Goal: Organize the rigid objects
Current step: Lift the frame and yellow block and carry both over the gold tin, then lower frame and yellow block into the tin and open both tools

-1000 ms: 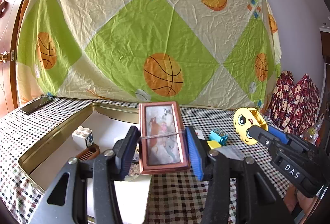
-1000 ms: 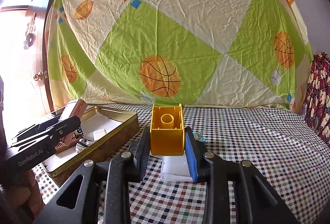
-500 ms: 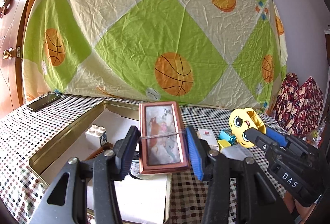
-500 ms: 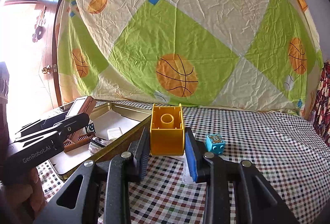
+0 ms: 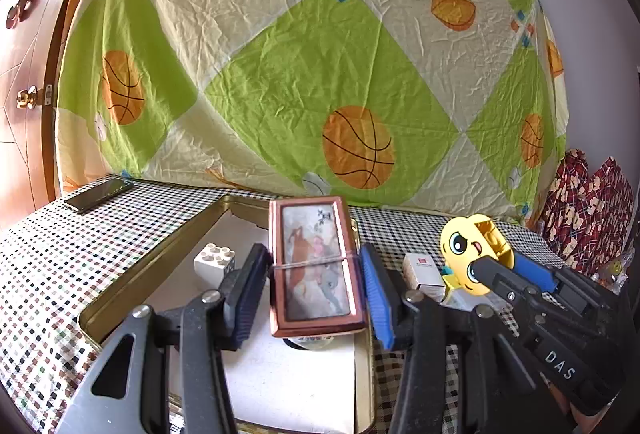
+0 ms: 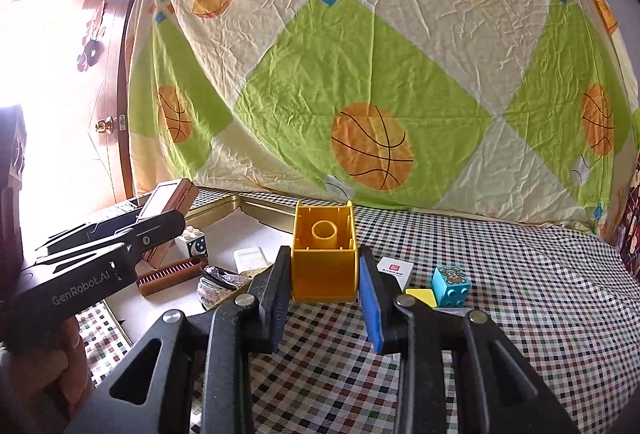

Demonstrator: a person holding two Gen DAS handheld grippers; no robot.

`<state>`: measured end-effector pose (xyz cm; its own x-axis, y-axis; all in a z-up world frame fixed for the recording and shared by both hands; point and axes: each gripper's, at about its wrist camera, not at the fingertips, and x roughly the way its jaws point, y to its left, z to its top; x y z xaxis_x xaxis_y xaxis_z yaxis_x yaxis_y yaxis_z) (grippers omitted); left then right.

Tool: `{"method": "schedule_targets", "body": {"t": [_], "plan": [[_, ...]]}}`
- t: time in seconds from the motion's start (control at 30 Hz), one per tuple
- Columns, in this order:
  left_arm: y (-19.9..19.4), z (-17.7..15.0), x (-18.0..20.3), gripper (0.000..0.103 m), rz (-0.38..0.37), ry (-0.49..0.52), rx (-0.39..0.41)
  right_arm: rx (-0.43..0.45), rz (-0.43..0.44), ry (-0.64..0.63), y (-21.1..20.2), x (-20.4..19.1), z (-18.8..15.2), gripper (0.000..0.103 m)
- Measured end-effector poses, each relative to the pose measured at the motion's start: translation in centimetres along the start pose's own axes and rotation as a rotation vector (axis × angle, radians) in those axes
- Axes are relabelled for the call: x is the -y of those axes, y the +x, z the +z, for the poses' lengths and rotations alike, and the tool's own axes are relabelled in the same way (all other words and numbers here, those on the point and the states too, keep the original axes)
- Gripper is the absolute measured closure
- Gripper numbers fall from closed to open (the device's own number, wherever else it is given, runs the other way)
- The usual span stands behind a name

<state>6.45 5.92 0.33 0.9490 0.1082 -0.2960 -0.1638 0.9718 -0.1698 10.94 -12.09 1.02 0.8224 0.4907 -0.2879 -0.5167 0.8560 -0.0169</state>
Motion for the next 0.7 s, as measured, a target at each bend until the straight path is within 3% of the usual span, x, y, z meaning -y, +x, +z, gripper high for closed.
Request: {"method": "schedule_targets", "body": {"t": [0.7], "plan": [[0.3,0.6,-2.0,0.056,0.042,-0.012,-0.031,-0.021,0.051,-0.015,1.5,-2.0,0.2,0.069]]}}
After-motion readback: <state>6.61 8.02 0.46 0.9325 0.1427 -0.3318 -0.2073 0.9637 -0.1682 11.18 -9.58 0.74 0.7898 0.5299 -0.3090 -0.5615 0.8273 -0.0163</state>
